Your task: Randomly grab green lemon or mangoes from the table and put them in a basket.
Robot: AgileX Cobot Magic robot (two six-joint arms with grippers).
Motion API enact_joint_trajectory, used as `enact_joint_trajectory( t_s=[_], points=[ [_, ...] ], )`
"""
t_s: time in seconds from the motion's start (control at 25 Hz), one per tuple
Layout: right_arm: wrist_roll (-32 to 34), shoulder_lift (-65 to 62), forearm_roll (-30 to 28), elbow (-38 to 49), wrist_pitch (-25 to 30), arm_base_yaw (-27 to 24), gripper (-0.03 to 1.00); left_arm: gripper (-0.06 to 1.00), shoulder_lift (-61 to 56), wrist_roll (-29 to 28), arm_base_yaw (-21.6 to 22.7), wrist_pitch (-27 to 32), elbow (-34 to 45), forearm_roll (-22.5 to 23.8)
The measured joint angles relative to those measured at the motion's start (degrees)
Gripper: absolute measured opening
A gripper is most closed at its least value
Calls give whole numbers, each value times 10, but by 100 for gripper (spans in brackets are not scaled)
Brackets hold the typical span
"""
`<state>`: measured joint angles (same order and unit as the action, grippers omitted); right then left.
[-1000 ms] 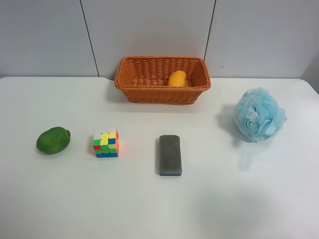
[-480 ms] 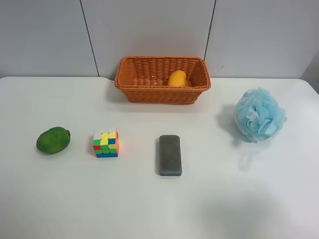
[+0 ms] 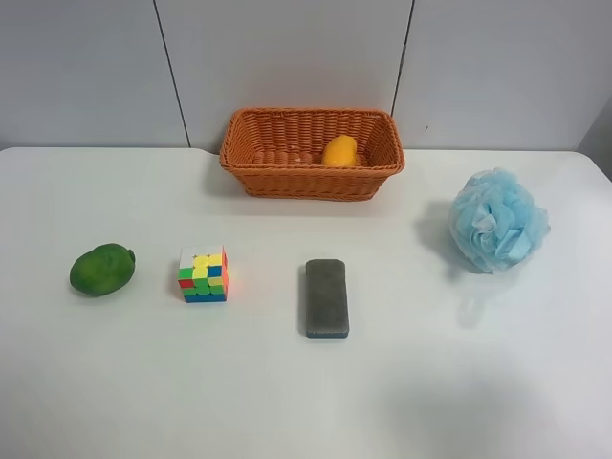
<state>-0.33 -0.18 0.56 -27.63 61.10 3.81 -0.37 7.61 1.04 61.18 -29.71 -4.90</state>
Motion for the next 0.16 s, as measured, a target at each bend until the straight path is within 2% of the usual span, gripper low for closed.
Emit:
enact_joint_trajectory(
  t_s=[0.16],
  points=[
    [0, 0, 0, 0, 0, 0, 99, 99, 0, 0, 0, 0, 0, 0]
  ],
)
